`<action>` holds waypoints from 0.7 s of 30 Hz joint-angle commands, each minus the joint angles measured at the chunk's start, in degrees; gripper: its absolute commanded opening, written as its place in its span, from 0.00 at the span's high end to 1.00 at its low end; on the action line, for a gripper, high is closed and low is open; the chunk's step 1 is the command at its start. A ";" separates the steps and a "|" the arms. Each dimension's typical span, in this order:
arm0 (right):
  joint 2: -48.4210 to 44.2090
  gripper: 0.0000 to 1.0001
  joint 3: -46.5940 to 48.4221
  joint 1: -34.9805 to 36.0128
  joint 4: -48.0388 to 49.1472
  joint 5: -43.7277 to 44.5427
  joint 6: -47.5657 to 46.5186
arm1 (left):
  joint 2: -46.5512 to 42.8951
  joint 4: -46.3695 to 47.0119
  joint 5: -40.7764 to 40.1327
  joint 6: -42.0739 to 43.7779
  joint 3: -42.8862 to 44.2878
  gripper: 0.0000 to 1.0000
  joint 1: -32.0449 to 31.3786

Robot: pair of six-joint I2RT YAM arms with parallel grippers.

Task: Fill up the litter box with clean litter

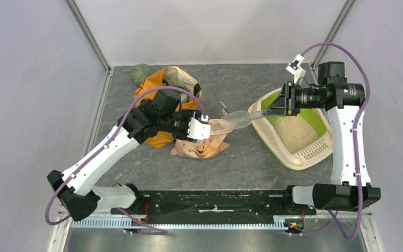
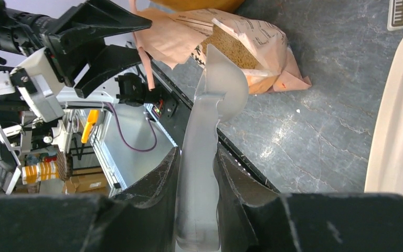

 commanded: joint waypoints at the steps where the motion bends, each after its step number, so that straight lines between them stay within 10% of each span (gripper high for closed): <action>1: 2.00 1.00 0.96 2.49 -1.45 3.02 -1.65 | -0.53 2.51 -0.06 4.17 -0.22 0.42 -0.62; 21: 7.44 1.00 7.10 6.87 4.65 3.18 5.61 | -3.34 3.30 -4.13 8.41 -5.56 0.39 -2.00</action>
